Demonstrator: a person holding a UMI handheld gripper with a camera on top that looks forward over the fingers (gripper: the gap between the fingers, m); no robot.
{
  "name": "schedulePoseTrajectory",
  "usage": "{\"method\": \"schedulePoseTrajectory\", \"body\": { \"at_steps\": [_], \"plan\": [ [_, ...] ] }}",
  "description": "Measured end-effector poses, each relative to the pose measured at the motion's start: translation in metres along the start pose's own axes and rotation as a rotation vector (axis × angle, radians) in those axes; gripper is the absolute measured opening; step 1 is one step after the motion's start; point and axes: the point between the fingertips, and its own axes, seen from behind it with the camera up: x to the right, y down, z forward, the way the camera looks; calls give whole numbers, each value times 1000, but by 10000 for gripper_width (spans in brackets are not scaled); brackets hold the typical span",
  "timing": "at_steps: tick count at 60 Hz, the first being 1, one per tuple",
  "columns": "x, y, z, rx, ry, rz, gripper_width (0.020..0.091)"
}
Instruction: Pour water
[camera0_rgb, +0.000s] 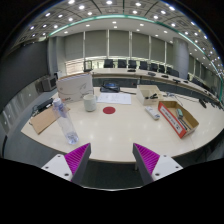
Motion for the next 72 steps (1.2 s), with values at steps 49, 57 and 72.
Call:
{"method": "schedulePoseTrajectory", "body": {
  "at_steps": [49,57,72],
  "plan": [
    [-202,-30,198,252,25,-27,516],
    [-202,-31,197,251,32,-26,431],
    [-170,-74,180,263,104,-77,337]
  ]
}}
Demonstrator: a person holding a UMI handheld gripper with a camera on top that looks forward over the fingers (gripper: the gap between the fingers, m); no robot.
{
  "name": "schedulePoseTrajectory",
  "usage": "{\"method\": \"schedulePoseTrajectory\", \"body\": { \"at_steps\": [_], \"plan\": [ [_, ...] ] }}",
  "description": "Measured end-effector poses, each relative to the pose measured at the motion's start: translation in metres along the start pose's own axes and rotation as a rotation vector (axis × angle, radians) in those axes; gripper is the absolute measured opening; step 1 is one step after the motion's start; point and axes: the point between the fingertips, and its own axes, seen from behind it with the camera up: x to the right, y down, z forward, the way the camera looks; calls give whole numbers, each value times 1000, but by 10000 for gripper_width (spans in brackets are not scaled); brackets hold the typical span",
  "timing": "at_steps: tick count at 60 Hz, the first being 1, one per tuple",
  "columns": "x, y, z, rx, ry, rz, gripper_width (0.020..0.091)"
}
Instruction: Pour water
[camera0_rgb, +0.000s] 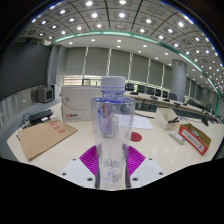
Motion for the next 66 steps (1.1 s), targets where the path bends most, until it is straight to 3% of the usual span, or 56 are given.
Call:
{"method": "schedulePoseTrajectory", "body": {
  "at_steps": [14,31,38,54,66],
  "plan": [
    [82,-66,18,-9,134,-154,337],
    [170,-135,115,-17,316,-648,336],
    [177,-155,162,-2,354,-943,337],
    [157,-178,235,109,430,-1558,337],
    [151,-171,258,105,448,-1814,339]
  ]
}}
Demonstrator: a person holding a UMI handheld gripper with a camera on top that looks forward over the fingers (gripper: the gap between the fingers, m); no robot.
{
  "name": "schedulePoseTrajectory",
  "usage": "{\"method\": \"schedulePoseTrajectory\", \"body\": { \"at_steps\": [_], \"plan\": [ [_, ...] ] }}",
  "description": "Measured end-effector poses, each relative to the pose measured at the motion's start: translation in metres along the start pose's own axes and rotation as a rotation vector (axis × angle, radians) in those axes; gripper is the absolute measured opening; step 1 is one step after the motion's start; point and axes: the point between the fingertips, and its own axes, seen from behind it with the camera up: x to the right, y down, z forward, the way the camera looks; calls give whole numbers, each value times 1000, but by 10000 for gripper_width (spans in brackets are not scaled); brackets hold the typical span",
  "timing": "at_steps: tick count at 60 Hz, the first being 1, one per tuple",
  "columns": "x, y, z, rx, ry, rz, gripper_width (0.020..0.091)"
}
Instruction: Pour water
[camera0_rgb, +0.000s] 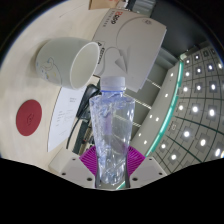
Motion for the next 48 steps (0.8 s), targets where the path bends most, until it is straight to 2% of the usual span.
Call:
{"method": "schedulePoseTrajectory", "body": {
  "at_steps": [13,22,34,48],
  "plan": [
    [1,-9,6,28,13,-60,338],
    [-1,-9,5,28,-21,39,338],
    [-6,-4,-6,27,-171,511,340],
    [-16,-21,-29,68,-369,1133,341]
  ]
}}
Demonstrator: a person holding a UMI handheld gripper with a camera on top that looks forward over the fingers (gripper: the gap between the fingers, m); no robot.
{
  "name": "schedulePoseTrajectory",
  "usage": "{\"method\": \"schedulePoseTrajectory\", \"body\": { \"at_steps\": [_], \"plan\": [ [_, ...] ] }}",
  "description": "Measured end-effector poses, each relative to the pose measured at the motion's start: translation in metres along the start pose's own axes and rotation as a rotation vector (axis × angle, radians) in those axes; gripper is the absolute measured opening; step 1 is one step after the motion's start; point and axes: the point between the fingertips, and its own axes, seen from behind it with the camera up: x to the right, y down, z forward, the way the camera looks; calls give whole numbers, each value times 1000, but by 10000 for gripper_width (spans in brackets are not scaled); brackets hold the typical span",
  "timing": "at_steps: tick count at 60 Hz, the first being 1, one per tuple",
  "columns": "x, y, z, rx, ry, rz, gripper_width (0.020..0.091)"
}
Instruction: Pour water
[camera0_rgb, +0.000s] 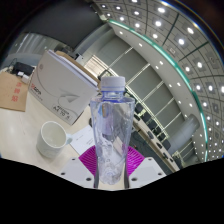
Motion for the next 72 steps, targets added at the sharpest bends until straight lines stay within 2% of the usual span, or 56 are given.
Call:
{"method": "schedulePoseTrajectory", "body": {
  "at_steps": [18,31,32,35,41,45,47,50,51,53,57,72],
  "plan": [
    [-46,34,10,6,-218,533,343],
    [-81,73,22,-21,-263,646,359],
    [-76,70,21,10,-250,660,355],
    [-75,74,19,19,-244,685,361],
    [-74,73,17,52,-239,724,458],
    [-74,74,18,44,-248,730,516],
    [-79,78,16,14,-262,737,608],
    [-88,84,12,-37,-302,749,830],
    [-90,84,11,-51,-311,755,875],
    [-91,87,7,-72,-318,768,836],
    [-81,91,-6,-99,-288,782,866],
    [-51,75,-110,-241,-197,780,859]
  ]
}}
